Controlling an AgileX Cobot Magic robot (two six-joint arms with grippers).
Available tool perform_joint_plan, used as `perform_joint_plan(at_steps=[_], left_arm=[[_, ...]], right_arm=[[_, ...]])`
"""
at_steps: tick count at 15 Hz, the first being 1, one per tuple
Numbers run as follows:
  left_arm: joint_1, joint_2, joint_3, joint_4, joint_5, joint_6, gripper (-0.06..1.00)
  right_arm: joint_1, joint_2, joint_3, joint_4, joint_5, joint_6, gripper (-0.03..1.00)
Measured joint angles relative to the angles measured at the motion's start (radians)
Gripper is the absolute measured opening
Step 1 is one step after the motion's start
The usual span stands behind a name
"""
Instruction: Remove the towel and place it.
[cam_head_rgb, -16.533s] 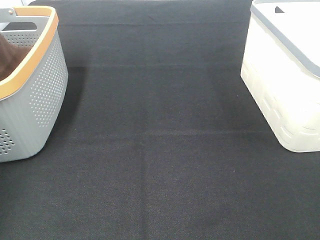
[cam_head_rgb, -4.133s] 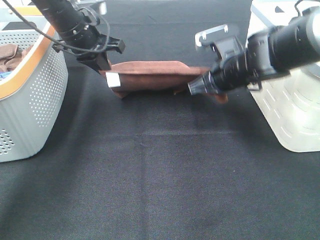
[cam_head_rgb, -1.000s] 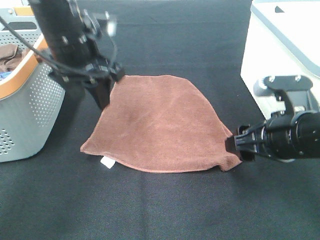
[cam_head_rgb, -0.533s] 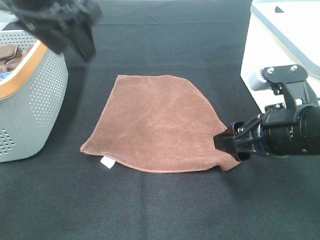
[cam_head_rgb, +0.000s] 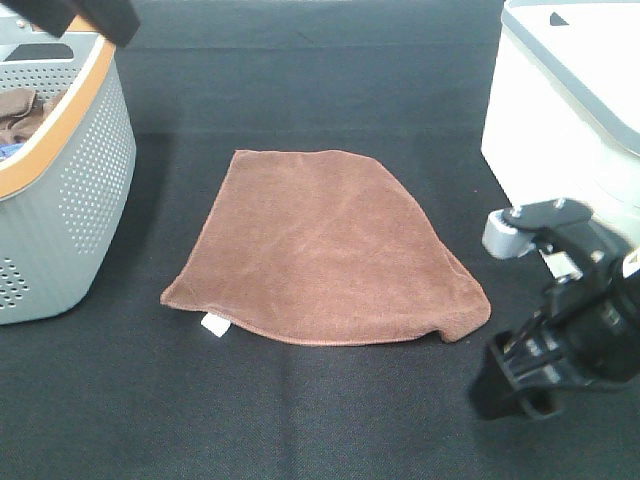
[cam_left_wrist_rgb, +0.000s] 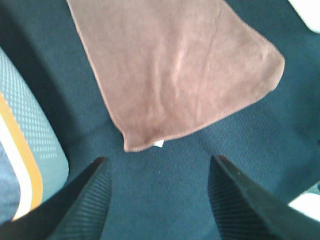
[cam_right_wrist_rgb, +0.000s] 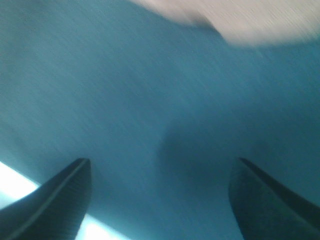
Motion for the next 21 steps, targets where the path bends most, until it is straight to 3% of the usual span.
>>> perform_joint_plan(at_steps=[2,3,5,8,12,16,19,21], left_arm=[[0.000,-0.050,0.091,0.001,-0.001,-0.016,0.56],[0.000,-0.050,0.091,0.001,-0.001,-0.016,0.56],[0.000,-0.132,0.237,0.003,-0.001,-0.030,0.56],[0.000,-0.347,0.570,0.007,-0.002,-0.078,0.56],[0.000,-0.597,0.849,0.042,-0.005,-0.083,0.56],[0.000,-0.827,1.006,0.101,-0.065,-0.059,0.56],[0.000,-0.980,1.036,0.111,-0.166,0.005,0.56],[0.000,-1.022,1.046,0.110,-0.166,0.043,0.56]], right_arm=[[0.000,-0.026,-0.088,-0.213,0.184,0.196,0.72],[0.000,-0.026,-0.088,-0.213,0.184,0.196,0.72],[0.000,-0.091,-0.105,-0.293,0.289,0.239,0.72],[0.000,-0.306,-0.051,-0.290,0.379,0.247,0.72],[0.000,-0.557,0.010,-0.284,0.440,0.247,0.72],[0.000,-0.750,0.048,-0.283,0.456,0.247,0.72],[0.000,-0.890,0.048,-0.279,0.457,0.247,0.72],[0.000,-0.994,0.050,-0.277,0.458,0.246,0.72]])
